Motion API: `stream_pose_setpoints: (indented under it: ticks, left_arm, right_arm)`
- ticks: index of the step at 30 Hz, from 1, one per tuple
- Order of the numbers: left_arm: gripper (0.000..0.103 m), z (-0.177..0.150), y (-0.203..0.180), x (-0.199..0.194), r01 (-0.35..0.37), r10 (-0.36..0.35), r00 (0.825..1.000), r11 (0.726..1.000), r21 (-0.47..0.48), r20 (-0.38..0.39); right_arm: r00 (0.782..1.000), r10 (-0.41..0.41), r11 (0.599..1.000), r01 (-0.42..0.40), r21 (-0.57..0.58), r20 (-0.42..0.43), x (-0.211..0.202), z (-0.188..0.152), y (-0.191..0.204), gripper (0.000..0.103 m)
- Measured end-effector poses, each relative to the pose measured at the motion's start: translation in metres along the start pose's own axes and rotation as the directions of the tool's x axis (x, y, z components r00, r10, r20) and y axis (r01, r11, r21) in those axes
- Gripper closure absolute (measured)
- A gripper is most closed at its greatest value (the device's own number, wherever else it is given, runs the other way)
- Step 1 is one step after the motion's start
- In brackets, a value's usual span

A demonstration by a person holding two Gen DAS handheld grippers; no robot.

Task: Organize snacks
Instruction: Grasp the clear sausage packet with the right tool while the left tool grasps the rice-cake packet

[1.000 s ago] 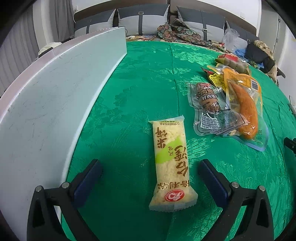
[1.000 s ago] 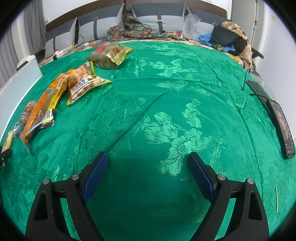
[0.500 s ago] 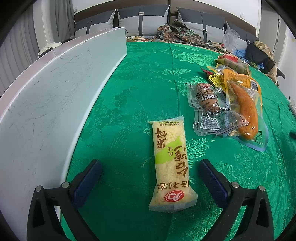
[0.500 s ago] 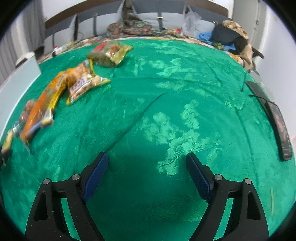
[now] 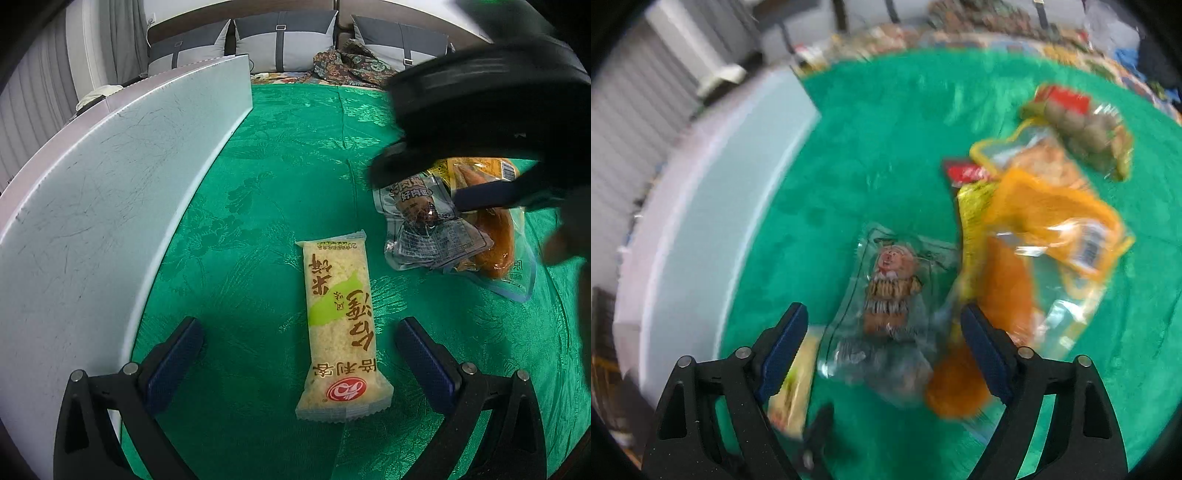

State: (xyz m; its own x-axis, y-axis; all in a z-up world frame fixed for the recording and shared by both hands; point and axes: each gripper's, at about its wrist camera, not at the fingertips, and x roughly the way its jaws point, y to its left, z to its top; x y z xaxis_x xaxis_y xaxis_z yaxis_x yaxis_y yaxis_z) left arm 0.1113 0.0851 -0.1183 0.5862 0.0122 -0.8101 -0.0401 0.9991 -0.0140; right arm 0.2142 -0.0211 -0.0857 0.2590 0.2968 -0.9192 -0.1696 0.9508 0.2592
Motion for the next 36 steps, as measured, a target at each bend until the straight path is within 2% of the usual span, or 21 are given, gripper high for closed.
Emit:
stream_pose_setpoints:
  ticks: [2,3,5,6,7,9,10,11,12,13,14,16,18,22,26,30,36]
  left_arm:
    - [0.000,0.000,0.000,0.000,0.000,0.000,1.000,1.000,0.000,0.000]
    - [0.000,0.000,0.000,0.000,0.000,0.000,1.000,1.000,0.001,0.000]
    - [0.000,0.001,-0.001,0.000,0.001,-0.001,1.000,1.000,0.002,0.000]
    - [0.000,0.002,-0.001,0.000,0.001,-0.001,1.000,1.000,0.002,0.000]
    - [0.000,0.002,-0.001,0.000,0.001,-0.001,1.000,1.000,0.002,0.001]
    - [0.000,0.003,-0.002,0.000,0.000,0.000,1.000,1.000,0.002,0.001]
    - [0.000,0.004,-0.002,0.000,0.000,0.000,1.000,1.000,0.002,0.001]
    - [0.000,0.003,-0.002,0.001,0.000,0.000,1.000,1.000,0.002,0.001]
    - [0.000,0.003,-0.002,0.001,0.000,0.000,1.000,1.000,0.002,0.001]
    - [0.000,0.004,-0.003,0.001,-0.001,0.001,1.000,1.000,0.002,0.001]
    - [0.000,0.003,-0.003,0.001,-0.001,0.001,1.000,1.000,0.002,0.001]
    - [0.000,0.003,-0.003,0.001,-0.001,0.001,1.000,1.000,0.003,0.001]
    - [0.000,0.003,-0.003,0.001,-0.001,0.001,1.000,1.000,0.003,0.002]
    - [0.000,0.003,-0.003,0.002,0.000,0.000,1.000,1.000,0.002,0.002]
    - [0.000,0.002,-0.002,0.001,0.000,0.000,1.000,1.000,0.002,0.002]
    - [0.000,0.002,-0.002,0.001,0.000,0.000,1.000,1.000,0.002,0.002]
    - [0.000,0.001,-0.001,0.000,0.000,0.000,1.000,1.000,0.002,0.003]
  right_arm:
    - [0.996,-0.064,0.998,0.064,-0.004,-0.058,0.020,0.007,0.013,0.021]
    - [0.991,-0.095,0.995,0.093,-0.022,-0.097,0.030,0.008,0.019,0.017]
    - [0.965,-0.238,0.963,0.219,-0.156,-0.112,0.043,0.008,0.042,0.020]
    - [0.962,-0.252,0.956,0.232,-0.178,-0.101,0.044,0.008,0.048,0.023]
    - [0.964,-0.242,0.961,0.222,-0.164,-0.108,0.043,0.008,0.049,0.031]
    - [0.969,-0.217,0.967,0.197,-0.164,-0.118,0.040,0.009,0.050,0.034]
    - [0.974,-0.200,0.970,0.182,-0.162,-0.107,0.035,0.009,0.049,0.040]
    - [0.979,-0.184,0.974,0.168,-0.153,-0.092,0.027,0.012,0.046,0.054]
    - [0.986,-0.147,0.982,0.136,-0.133,-0.078,0.019,0.014,0.044,0.061]
    - [0.992,-0.102,0.990,0.095,-0.101,-0.070,0.010,0.016,0.040,0.091]
    - [0.996,-0.071,0.995,0.068,-0.074,-0.049,0.000,0.019,0.036,0.097]
    - [0.998,-0.041,0.998,0.038,-0.059,-0.047,-0.008,0.022,0.030,0.097]
    - [0.995,-0.034,0.998,0.028,-0.065,-0.090,-0.005,0.020,0.022,0.097]
    - [0.994,0.074,0.997,-0.074,0.003,-0.084,-0.008,0.009,-0.001,0.086]
    - [0.991,0.115,0.993,-0.113,0.041,-0.073,-0.012,0.000,-0.014,0.059]
    - [0.987,0.146,0.985,-0.138,0.101,-0.073,-0.015,0.010,-0.027,0.059]
    - [0.988,0.109,0.990,-0.099,0.097,-0.109,-0.005,0.015,-0.017,0.053]
